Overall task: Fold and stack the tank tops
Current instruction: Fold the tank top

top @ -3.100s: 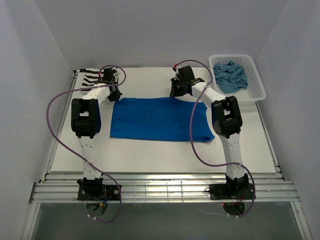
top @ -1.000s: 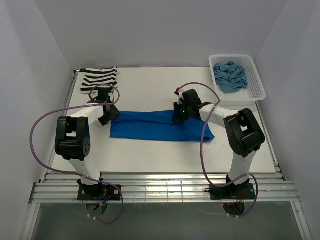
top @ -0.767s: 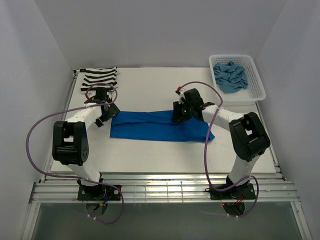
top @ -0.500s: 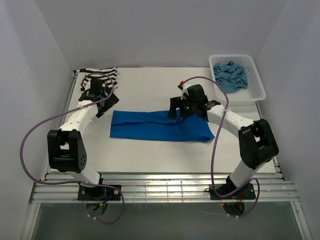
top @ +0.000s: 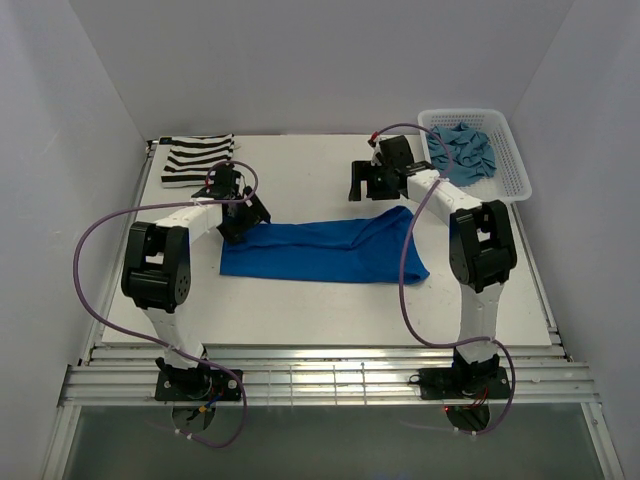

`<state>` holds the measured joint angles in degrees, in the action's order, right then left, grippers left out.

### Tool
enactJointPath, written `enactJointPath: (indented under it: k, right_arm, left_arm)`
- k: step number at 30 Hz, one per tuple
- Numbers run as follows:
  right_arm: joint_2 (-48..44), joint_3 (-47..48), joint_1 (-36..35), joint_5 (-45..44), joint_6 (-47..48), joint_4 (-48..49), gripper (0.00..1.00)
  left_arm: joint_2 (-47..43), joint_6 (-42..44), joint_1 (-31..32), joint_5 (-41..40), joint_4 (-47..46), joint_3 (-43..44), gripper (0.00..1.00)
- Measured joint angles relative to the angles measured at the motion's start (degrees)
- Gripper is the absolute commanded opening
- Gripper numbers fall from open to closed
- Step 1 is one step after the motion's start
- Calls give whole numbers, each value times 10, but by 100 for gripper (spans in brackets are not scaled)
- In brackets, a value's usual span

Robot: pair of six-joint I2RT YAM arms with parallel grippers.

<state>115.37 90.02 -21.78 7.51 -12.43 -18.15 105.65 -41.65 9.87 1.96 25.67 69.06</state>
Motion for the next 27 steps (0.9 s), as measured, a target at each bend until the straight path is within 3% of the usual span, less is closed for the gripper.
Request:
enactJointPath:
  k: [12,27]
  right_arm:
    - [52,28,21,-8,0,-48,90]
    - [-33,-115,32,-34,-3,-42,90]
  left_arm:
    - [2,0,0,-6,-22,-11,98]
    - [1,-2,0,-20,-22,-11,98]
